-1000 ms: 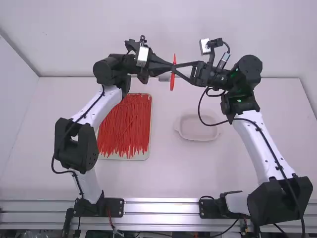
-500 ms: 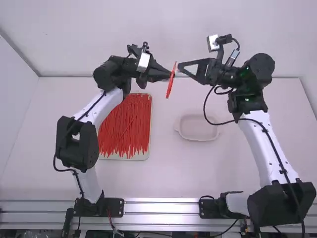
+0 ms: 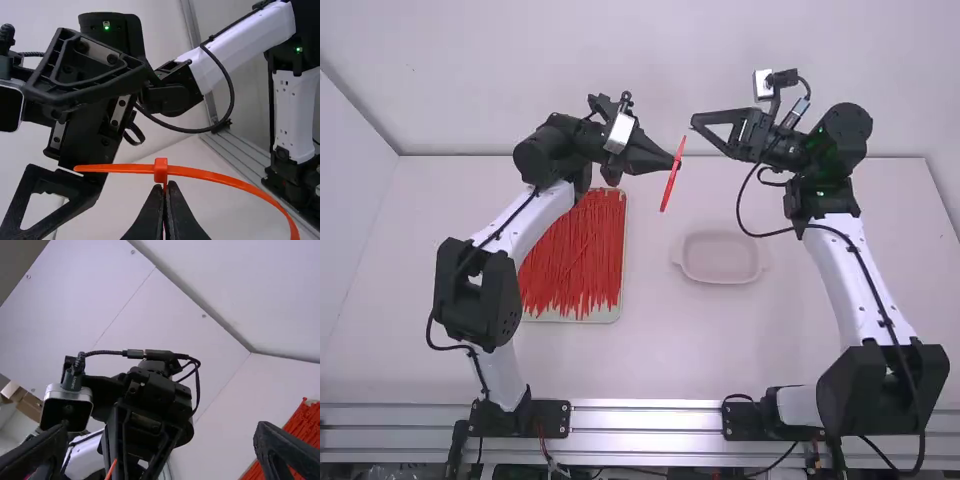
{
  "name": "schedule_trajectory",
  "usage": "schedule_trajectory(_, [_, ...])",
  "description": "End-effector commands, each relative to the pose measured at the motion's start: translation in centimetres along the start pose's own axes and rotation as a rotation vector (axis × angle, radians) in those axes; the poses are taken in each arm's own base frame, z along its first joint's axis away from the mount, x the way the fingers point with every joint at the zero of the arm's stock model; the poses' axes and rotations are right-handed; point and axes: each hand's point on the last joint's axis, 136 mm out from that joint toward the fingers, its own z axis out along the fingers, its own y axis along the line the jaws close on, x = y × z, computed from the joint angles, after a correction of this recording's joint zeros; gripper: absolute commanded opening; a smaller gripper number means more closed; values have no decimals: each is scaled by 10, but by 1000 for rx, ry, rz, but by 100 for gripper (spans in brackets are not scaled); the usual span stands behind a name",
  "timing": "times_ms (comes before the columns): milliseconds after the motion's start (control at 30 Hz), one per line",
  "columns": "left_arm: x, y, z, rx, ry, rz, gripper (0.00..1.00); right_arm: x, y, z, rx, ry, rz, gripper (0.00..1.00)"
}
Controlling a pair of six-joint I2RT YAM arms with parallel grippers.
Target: Fasten the cable tie
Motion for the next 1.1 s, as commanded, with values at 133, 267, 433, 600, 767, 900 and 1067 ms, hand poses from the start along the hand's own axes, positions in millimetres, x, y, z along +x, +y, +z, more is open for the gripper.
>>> schedule_trajectory(133, [-18, -3, -1, -9, -5, 39, 2, 16, 20, 12, -62, 73, -29, 68])
schedule_trajectory(267, [-18, -3, -2, -9, -5, 39, 2, 21, 24, 18, -76, 88, -28, 45])
schedule_trajectory(433, [-18, -2, -4, -15, -2, 38, 2, 23, 25, 18, -84, 102, -28, 16])
schedule_trajectory(600, [-17, -1, -6, -18, 1, 37, 2, 28, 26, 14, -97, 134, -29, 2])
schedule_trajectory(767, [-17, 0, -9, -25, 5, 34, 2, 29, 25, 15, -94, 137, -18, 6])
schedule_trajectory(900, [-18, 0, -7, -22, 0, 39, 2, 33, 29, 18, -109, 152, -24, 25])
schedule_trajectory(1067, [-18, 2, -12, -39, 0, 59, 2, 34, 30, 18, -113, 159, -24, 30])
